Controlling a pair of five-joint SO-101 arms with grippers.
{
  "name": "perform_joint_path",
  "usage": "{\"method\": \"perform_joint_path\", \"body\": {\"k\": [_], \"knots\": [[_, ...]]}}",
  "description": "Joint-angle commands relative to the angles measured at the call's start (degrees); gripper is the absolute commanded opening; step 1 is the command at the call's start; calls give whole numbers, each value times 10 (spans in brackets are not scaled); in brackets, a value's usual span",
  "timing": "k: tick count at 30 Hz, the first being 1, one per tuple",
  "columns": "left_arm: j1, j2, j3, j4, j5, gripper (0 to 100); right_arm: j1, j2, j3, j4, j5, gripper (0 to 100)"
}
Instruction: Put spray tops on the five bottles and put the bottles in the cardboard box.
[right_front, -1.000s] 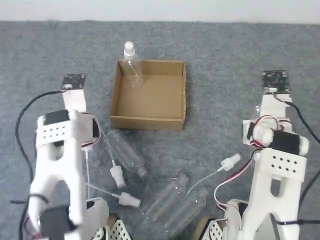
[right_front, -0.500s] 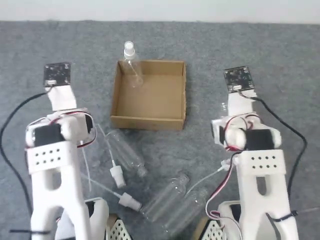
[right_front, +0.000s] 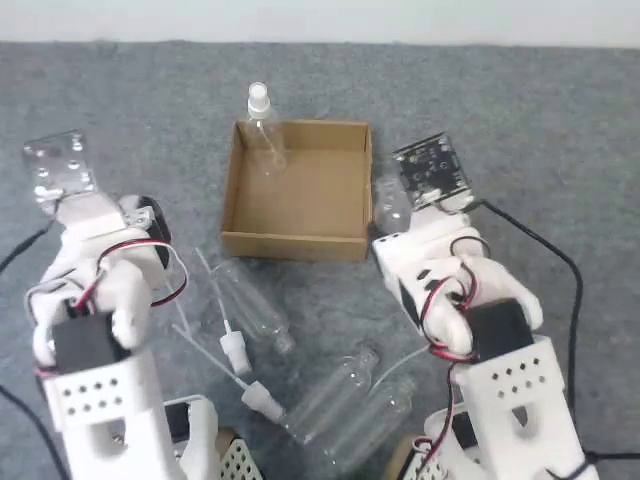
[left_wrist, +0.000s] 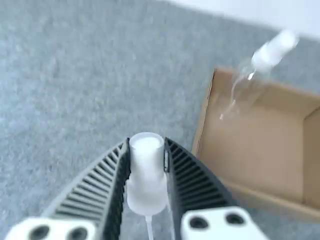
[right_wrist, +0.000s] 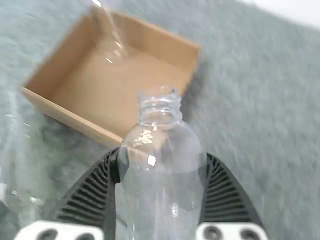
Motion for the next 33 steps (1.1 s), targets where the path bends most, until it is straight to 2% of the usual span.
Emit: {"method": "perform_joint_path", "body": {"k": [1,11,21,29,33], "knots": [[2,-52,-36,-33,31,22,-31,-20,-7,-49,-5,69],[3,-153,-36,-84,94,22,-98,-22,9,-126,-4,69],[5,-187,-36,-121,158,21,-108,-25,155,-303,18,69],[83,-234,-35,-139,166,12,-148,-25,220,-371,21,69],[90,-251,-33,-152,166,12,-168,-25,248,-400,60,69]]}}
